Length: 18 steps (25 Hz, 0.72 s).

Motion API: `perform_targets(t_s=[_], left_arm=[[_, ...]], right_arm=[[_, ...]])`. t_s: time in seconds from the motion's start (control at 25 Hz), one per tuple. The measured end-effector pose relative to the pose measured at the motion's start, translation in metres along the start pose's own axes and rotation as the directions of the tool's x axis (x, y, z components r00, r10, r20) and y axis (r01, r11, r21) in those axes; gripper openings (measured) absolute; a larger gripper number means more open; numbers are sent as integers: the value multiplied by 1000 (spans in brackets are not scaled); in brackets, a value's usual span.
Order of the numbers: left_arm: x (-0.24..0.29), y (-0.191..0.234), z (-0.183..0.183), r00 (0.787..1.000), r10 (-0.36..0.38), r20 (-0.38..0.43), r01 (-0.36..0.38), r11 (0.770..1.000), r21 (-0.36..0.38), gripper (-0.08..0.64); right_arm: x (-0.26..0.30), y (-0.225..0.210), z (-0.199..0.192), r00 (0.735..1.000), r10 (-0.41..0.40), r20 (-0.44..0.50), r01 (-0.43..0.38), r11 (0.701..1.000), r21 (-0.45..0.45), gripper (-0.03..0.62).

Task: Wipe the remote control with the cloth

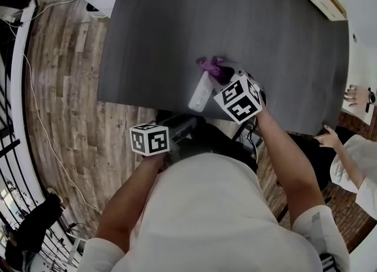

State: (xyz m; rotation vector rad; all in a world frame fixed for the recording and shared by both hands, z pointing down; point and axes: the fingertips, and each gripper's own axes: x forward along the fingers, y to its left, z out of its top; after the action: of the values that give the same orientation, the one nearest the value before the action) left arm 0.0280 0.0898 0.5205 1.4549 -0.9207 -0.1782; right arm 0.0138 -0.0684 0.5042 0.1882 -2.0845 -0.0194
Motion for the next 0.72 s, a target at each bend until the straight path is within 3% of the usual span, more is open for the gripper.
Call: perform_targets(t_s=[0.28, 0.44, 0.52, 0.6, 0.64, 0.68, 0.72], left_arm=[[4, 10, -8, 996, -61, 68, 69, 991, -118, 259], [14, 11, 0, 983, -109, 147, 134, 976, -172, 261], [13, 17, 1, 984, -84, 154, 110, 980, -166, 220], [10, 20, -2, 992, -16, 126, 26, 996, -84, 188], [8, 20, -4, 994, 39, 101, -39, 999, -2, 161], [7, 20, -5, 992, 106, 73, -114, 988, 105, 147], [6, 19, -6, 983, 175, 48, -181, 958, 223, 141]], right_arm=[[2, 41, 8, 999, 51, -5, -51, 999, -8, 100], [-2, 53, 9, 996, 93, 6, -93, 995, 31, 100], [-2, 57, 10, 993, 116, 14, -116, 993, 38, 100], [-2, 59, 9, 991, 132, 16, -133, 991, 26, 100], [-1, 59, 9, 991, 136, 14, -136, 991, 7, 100], [-1, 59, 10, 991, 135, 11, -135, 991, -21, 100], [-1, 59, 10, 991, 130, 8, -130, 990, -56, 100]])
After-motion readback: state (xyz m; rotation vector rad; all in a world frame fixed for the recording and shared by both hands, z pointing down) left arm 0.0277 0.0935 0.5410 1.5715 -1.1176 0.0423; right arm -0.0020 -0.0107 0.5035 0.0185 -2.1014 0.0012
